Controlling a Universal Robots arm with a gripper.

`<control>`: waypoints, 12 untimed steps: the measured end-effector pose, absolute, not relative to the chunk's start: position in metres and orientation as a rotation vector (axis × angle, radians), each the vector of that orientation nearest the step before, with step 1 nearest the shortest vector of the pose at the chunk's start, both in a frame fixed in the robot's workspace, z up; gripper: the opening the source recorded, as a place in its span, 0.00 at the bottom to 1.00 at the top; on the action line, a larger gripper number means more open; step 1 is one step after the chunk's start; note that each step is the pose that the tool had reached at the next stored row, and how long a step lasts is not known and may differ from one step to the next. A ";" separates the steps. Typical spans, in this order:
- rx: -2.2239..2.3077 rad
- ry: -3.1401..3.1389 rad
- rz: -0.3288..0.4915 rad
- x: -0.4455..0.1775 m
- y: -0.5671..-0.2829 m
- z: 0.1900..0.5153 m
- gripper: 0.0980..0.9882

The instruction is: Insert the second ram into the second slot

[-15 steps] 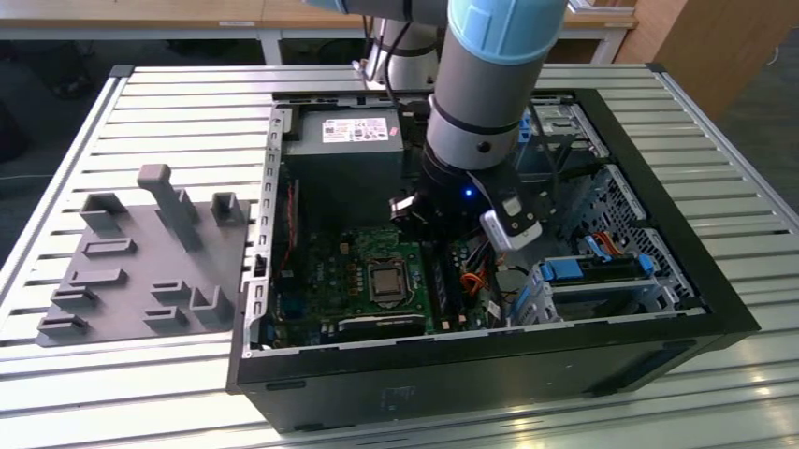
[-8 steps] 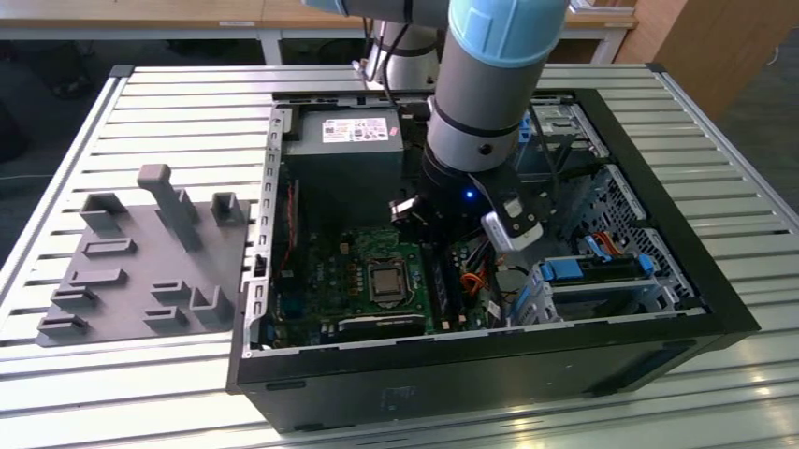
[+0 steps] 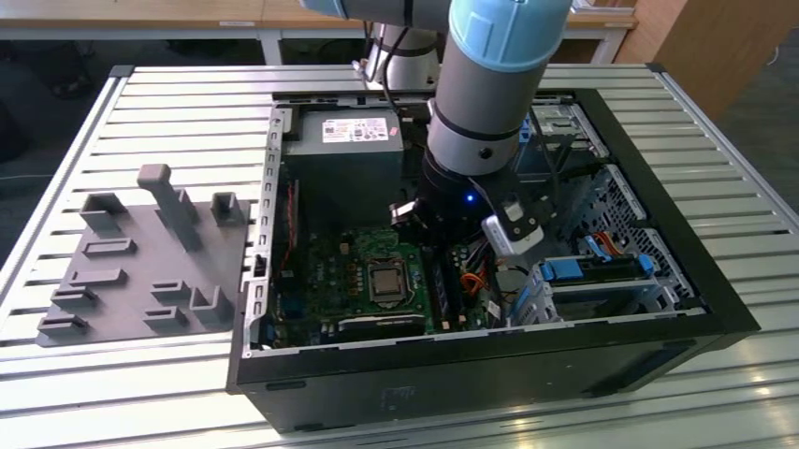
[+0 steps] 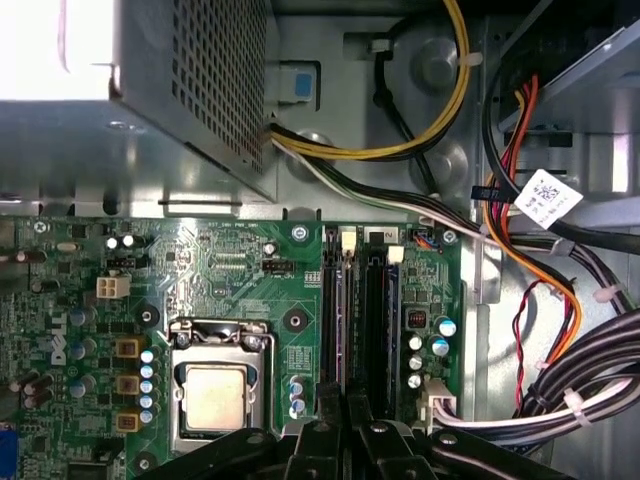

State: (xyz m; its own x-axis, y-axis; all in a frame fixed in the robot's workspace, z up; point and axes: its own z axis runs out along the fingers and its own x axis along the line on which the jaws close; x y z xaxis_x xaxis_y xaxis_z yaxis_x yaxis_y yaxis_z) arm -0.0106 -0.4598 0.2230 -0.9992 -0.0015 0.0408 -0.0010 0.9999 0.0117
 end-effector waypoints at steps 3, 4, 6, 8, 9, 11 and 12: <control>0.002 -3.101 -0.019 -0.011 -0.460 0.222 0.04; 0.002 -3.101 -0.018 -0.011 -0.460 0.222 0.04; 0.001 -3.101 -0.018 -0.011 -0.460 0.221 0.04; -0.004 -3.101 -0.018 -0.010 -0.460 0.221 0.04; -0.008 -3.101 -0.018 -0.010 -0.460 0.221 0.04; -0.015 -3.101 -0.019 -0.009 -0.460 0.221 0.04; -0.016 -3.101 -0.019 -0.009 -0.460 0.220 0.04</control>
